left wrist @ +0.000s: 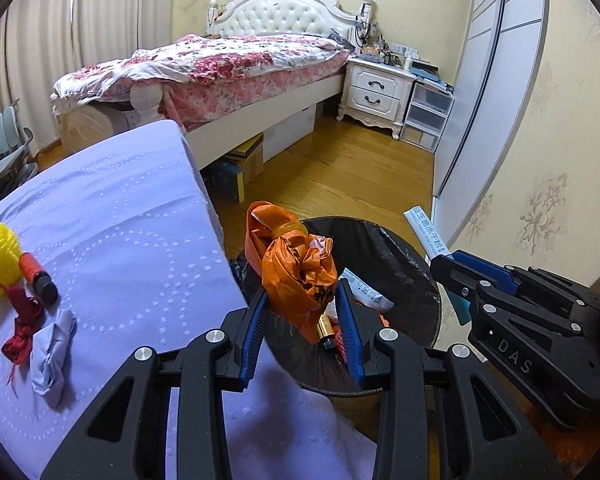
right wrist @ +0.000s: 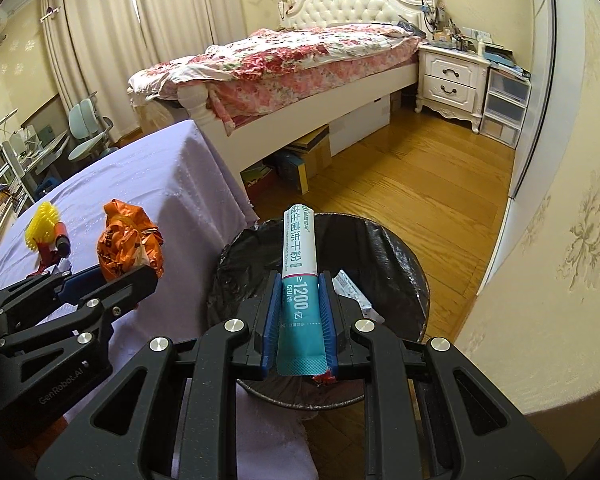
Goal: Collect trash
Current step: 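Carry the tube and orange plastic bag over the black bin, then open both tools over the bin and move back toward the table, then move the right tool to the white cloth and close on it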
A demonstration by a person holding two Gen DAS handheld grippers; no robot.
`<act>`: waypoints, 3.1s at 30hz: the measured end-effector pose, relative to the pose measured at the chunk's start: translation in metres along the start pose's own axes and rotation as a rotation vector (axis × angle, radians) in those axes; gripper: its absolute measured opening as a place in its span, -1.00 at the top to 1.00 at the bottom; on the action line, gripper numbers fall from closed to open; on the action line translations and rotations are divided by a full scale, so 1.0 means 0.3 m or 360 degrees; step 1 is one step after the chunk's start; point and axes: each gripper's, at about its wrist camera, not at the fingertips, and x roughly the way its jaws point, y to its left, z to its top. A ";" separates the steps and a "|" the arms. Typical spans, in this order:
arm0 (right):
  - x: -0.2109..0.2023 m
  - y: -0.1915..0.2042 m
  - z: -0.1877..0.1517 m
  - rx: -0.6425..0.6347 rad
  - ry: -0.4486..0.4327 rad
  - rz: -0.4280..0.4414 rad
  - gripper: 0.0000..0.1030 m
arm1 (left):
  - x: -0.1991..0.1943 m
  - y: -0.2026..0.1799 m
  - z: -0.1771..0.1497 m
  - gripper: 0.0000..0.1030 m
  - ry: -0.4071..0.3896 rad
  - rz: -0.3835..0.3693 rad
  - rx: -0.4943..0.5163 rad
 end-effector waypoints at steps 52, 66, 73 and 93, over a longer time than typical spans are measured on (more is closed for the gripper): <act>0.025 0.439 -0.035 -0.0235 0.0105 0.0323 -0.34 | -0.314 0.517 -0.216 -0.48 -0.0066 0.0612 -0.0441; 0.055 0.779 -0.126 -0.0494 0.0220 0.0472 -0.36 | -0.369 0.675 -0.323 -0.48 -0.0027 0.0745 -0.0587; 0.098 0.856 -0.098 -0.0489 0.0250 0.0416 -0.37 | -0.371 0.702 -0.345 -0.48 -0.0017 0.0736 -0.0625; 0.116 0.779 -0.040 -0.0471 0.0220 0.0383 -0.37 | -0.361 0.680 -0.332 -0.48 -0.0033 0.0675 -0.0616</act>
